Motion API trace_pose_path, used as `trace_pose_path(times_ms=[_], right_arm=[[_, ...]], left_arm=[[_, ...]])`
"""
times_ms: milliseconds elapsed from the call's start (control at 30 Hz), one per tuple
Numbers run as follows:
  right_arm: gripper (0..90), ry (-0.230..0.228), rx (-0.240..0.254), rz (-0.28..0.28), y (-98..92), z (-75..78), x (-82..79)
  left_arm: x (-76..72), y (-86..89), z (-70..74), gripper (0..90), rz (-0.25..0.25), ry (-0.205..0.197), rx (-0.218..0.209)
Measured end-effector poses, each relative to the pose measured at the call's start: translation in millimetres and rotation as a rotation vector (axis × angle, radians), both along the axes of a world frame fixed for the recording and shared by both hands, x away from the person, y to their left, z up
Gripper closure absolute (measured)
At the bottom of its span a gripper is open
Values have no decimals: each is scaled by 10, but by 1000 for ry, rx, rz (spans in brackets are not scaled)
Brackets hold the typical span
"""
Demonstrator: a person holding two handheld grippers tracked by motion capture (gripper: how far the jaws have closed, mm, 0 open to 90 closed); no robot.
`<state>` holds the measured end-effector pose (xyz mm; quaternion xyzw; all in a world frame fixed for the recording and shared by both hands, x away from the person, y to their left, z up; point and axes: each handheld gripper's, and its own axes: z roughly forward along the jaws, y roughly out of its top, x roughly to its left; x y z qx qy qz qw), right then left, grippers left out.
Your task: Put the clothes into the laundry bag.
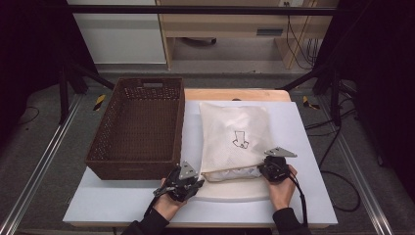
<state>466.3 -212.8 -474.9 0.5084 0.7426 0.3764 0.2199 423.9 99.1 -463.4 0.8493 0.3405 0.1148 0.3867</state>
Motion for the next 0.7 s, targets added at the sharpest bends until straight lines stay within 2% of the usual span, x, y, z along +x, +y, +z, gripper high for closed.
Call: trace_pose_path(times_ms=[100,200,233,267,300,367,467,567,667,700], right_arm=[[876,-6,18,49,6,91,-106],[793,-34,27,90,-39,196,-267],[783,-60,29,105,-63,236,-326],[770,-78,38,116,-87,278,-373],[751,-84,68,124,-105,314,-406],[789,-89,98,152,-106,353,-451],[899,-16,78,183,-27,279,-460],[900,75,14,179,76,116,-389],[900,117,-55,158,128,13,-298],[900,108,-70,150,133,-19,-250]], left_arm=[[4,22,6,820,3,2,-9],[-3,31,17,809,5,0,-21],[-4,31,22,806,3,-2,-20],[-5,30,24,805,3,-5,-19],[-8,29,25,805,3,-6,-20],[-12,29,26,803,4,-8,-18],[-10,30,23,804,3,-6,-16],[-13,22,22,805,0,-8,-13],[-9,11,13,808,-1,-7,-11],[-7,10,10,809,-2,-6,-8]])
